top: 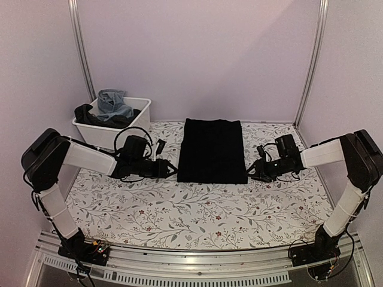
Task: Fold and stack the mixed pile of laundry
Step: Move the 2/3-rectangle-folded T-shirt to the center of the board.
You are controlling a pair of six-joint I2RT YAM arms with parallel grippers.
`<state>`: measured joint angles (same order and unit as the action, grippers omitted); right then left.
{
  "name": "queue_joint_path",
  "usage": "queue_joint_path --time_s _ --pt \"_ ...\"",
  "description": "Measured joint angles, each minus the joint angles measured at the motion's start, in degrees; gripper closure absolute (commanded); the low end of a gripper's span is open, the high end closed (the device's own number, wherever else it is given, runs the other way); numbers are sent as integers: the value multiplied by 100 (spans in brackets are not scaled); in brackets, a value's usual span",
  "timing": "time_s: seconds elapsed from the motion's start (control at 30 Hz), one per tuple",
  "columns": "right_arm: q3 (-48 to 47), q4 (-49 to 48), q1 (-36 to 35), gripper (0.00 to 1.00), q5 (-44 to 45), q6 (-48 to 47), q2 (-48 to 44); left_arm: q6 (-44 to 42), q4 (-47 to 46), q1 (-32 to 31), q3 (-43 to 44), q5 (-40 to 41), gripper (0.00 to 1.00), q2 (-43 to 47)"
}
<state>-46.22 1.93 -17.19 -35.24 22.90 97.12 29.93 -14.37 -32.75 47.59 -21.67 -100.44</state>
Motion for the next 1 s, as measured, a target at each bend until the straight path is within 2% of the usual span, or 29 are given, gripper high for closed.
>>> queue_joint_path --time_s 0.27,0.4,0.63,0.7,0.83,0.87,0.9,1.0 --pt "-111 -72 0 56 74 22 498 118 -168 -42 203 -116 53 -708" --pt "-238 -186 0 61 46 33 621 155 -249 -72 328 -184 60 -835" --pt "-256 -212 0 70 -81 68 660 157 -315 -192 413 -326 79 -907" --pt "-256 -214 0 75 -114 70 662 177 -323 -203 420 -345 85 -929" --pt "-256 -223 0 92 -186 70 662 162 -339 -208 422 -382 100 -942" --pt "-256 -219 0 98 -208 87 662 160 -341 -208 422 -391 100 -942" --pt "-256 -219 0 100 -223 90 662 160 -339 -208 422 -402 100 -942" --pt "-258 -127 -2 100 -219 37 656 168 -334 -208 411 -409 100 -922"
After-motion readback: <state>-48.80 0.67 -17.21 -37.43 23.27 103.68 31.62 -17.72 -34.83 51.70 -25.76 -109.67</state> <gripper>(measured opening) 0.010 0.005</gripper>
